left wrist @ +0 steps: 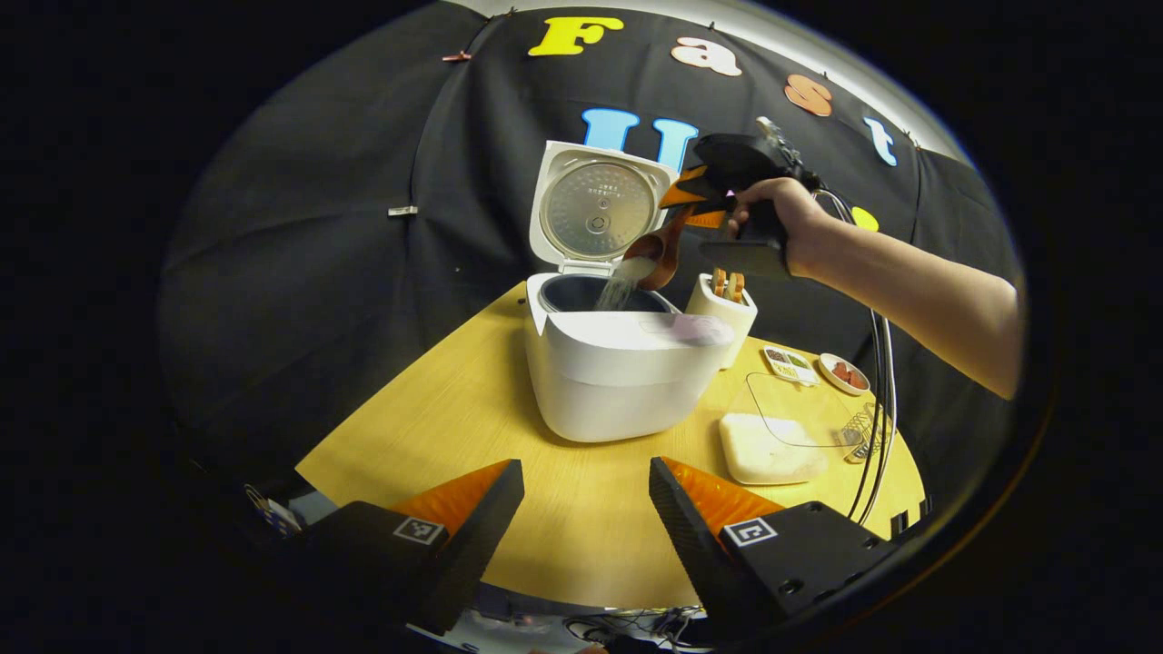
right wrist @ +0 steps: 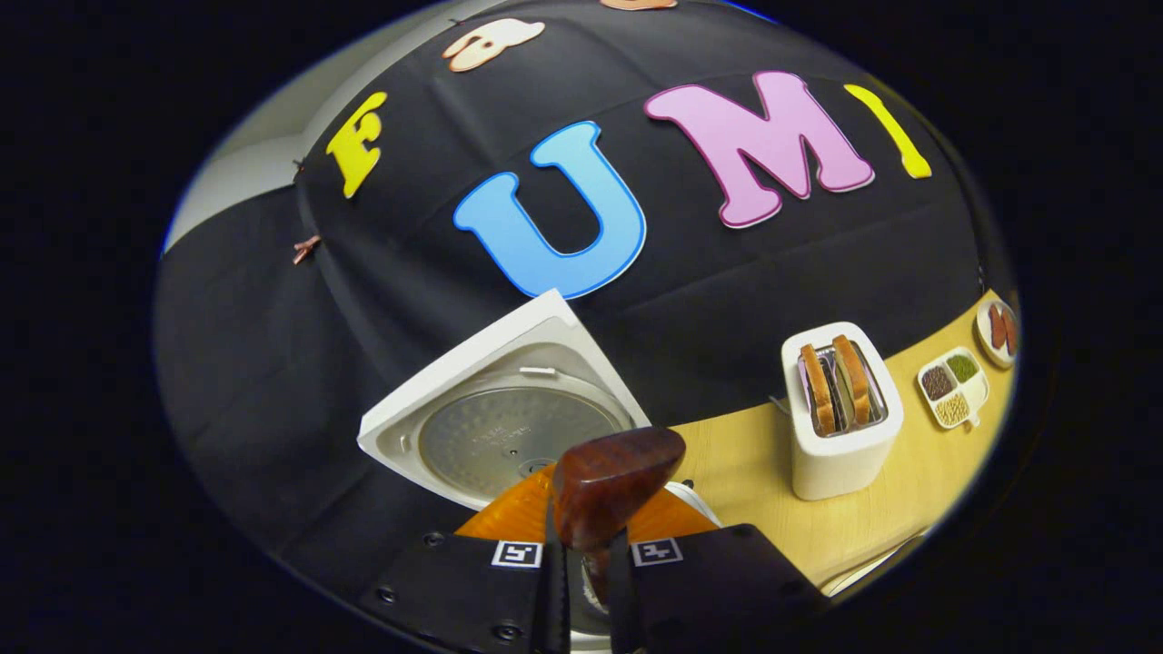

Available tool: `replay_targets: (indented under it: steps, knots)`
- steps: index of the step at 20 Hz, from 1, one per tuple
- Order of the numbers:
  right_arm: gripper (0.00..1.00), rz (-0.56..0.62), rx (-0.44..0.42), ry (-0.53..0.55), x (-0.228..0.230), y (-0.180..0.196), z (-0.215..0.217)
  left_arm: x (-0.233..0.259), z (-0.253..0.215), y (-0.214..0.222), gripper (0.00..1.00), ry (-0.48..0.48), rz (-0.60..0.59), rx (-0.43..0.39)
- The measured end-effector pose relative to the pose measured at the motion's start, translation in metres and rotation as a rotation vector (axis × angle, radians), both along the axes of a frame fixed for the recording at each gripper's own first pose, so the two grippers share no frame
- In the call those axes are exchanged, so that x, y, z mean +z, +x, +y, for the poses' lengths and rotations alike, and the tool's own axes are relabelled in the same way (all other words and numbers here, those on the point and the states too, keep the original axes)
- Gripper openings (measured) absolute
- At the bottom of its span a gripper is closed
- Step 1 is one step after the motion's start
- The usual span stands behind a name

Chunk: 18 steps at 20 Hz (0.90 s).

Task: Close the left gripper, press the button to open the rice cooker; take a wooden spoon from the chopstick holder with the right hand, scoop a spoonful of rice and pour it into the rice cooker, then put the wooden spoon back into the chopstick holder.

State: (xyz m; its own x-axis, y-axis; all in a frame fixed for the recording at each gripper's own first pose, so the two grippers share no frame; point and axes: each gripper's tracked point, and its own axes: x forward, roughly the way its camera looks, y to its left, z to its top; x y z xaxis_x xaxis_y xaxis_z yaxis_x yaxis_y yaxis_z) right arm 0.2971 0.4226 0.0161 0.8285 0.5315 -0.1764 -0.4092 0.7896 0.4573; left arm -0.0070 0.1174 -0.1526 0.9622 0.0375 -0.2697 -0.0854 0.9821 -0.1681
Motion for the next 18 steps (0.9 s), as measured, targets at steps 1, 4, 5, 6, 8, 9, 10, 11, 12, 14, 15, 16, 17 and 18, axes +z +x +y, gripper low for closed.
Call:
replay_targets:
  steps: [1,4,5,6,8,9,10,11,12,14,15,16,17,18]
  knots:
    - [0.20,-0.023,0.012,-0.038,-0.004,0.002,0.006,0.000,0.001,0.002,0.96,-0.007,-0.001,-0.001]
    - [0.21,-0.093,0.026,-0.159,-0.014,0.007,0.015,-0.002,0.001,0.006,0.96,-0.039,0.006,0.007]
    - [0.21,-0.116,0.033,-0.193,-0.016,0.007,0.019,-0.004,-0.002,0.007,0.96,-0.045,0.010,0.001]
    - [0.21,-0.138,0.043,-0.219,-0.018,0.007,0.023,-0.005,-0.004,0.009,0.96,-0.046,0.013,-0.004]
    - [0.17,-0.159,0.062,-0.260,-0.023,0.007,0.028,-0.006,-0.008,0.010,0.96,-0.039,0.013,-0.014]
    - [0.21,-0.166,0.071,-0.274,-0.024,0.007,0.031,-0.007,-0.009,0.009,0.96,-0.034,0.013,-0.019]
    - [0.21,-0.180,0.080,-0.289,-0.026,0.007,0.033,-0.006,-0.010,0.010,0.96,-0.031,0.013,-0.022]
    - [0.20,-0.206,0.086,-0.308,-0.025,0.007,0.033,-0.005,-0.011,0.012,0.96,-0.028,0.012,-0.025]
    - [0.21,-0.245,0.098,-0.335,-0.025,0.007,0.035,-0.004,-0.012,0.013,0.96,-0.024,0.012,-0.028]
    - [0.17,-0.324,0.133,-0.408,-0.026,0.005,0.038,-0.001,-0.013,0.014,0.96,-0.016,0.002,-0.029]
    - [0.21,-0.353,0.157,-0.430,-0.028,0.002,0.042,0.000,-0.015,0.015,0.96,-0.017,0.000,-0.029]
    - [0.21,-0.374,0.178,-0.453,-0.033,-0.003,0.046,0.001,-0.017,0.015,0.96,-0.019,0.001,-0.031]
    - [0.21,-0.396,0.195,-0.473,-0.033,-0.005,0.047,0.001,-0.019,0.017,0.96,-0.018,0.002,-0.033]
    - [0.21,-0.418,0.217,-0.486,-0.034,-0.010,0.050,0.002,-0.021,0.018,0.96,-0.015,0.001,-0.033]
